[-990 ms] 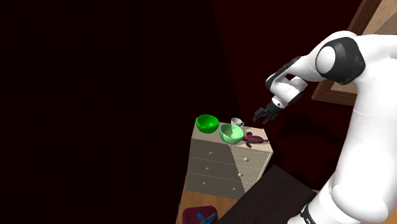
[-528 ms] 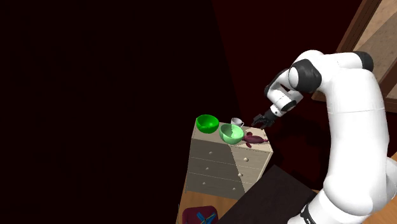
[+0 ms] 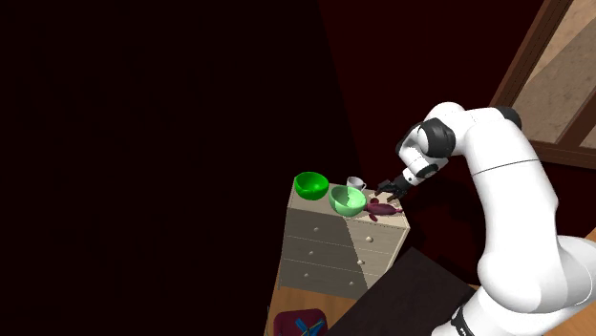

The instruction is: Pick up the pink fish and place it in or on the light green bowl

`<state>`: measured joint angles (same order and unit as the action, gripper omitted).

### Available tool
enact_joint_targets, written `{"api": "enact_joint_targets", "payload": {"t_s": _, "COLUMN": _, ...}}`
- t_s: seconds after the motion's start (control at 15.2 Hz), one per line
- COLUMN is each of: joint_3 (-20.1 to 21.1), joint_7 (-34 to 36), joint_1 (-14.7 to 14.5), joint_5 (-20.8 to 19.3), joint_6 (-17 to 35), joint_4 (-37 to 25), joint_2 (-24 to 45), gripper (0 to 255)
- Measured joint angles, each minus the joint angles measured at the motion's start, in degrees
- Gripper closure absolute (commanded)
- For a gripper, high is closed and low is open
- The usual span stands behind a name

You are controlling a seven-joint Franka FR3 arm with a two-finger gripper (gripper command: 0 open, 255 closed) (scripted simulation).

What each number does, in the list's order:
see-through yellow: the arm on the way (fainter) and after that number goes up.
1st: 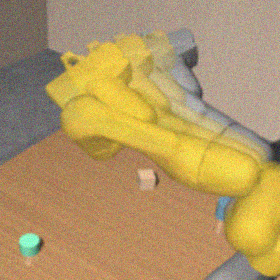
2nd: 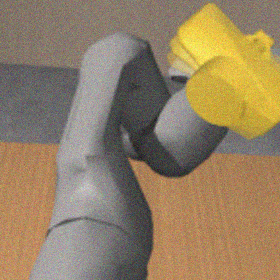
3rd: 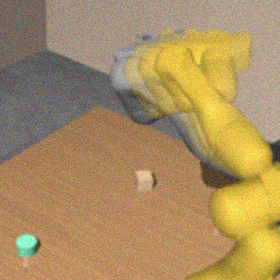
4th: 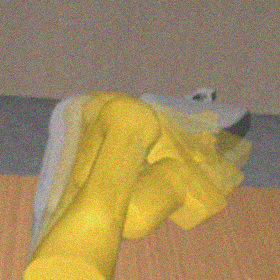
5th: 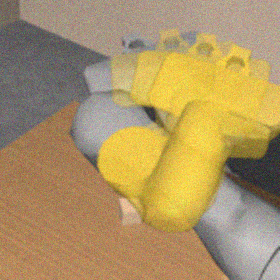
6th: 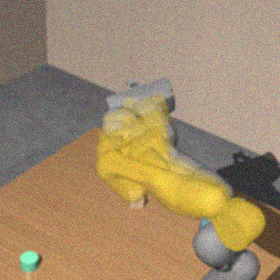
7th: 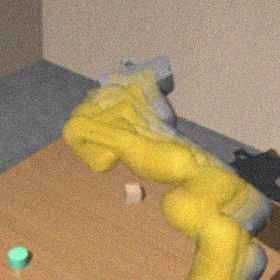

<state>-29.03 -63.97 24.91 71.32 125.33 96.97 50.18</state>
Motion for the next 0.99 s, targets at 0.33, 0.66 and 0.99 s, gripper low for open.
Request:
{"api": "enact_joint_targets", "payload": {"t_s": 0.33, "joint_3": 1.8, "joint_7": -0.3, "joint_1": 0.5, "joint_5": 2.0, "joint_6": 1.3, "joint_4": -2.7, "joint_2": 3.6, "gripper": 0}}
{"api": "enact_joint_targets", "payload": {"t_s": 0.66, "joint_3": 2.4, "joint_7": -0.3, "joint_1": 0.6, "joint_5": 2.6, "joint_6": 1.9, "joint_4": -3.9, "joint_2": 5.2, "gripper": 0}}
{"api": "enact_joint_targets", "payload": {"t_s": 0.99, "joint_3": 2.5, "joint_7": -0.3, "joint_1": 0.6, "joint_5": 2.7, "joint_6": 1.9, "joint_4": -4.0, "joint_2": 5.3, "gripper": 255}}
